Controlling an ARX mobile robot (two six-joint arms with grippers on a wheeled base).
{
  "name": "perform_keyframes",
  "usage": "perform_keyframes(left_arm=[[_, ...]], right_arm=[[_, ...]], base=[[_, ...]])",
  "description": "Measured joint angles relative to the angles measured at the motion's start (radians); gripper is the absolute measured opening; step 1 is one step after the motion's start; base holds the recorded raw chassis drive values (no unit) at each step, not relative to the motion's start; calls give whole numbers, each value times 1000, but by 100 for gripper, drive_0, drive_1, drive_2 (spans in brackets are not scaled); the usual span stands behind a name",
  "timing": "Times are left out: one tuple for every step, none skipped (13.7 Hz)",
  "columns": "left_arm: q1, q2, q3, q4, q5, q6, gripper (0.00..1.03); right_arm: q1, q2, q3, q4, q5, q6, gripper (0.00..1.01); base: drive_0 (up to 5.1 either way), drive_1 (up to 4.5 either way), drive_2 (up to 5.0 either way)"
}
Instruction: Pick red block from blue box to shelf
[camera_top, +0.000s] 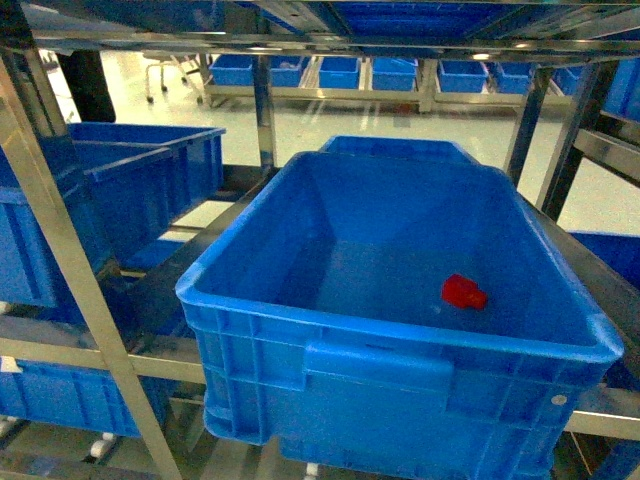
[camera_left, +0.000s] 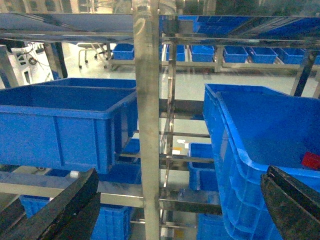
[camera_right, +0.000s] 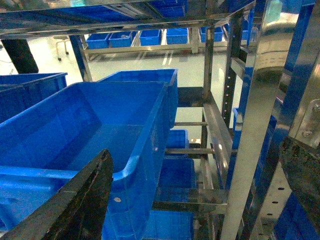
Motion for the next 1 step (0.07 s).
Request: perform_keyframes(left_arm=[[0,0,0,0,0,0,98]], right_arm=[[0,0,0,0,0,0,98]], base=[[0,0,0]])
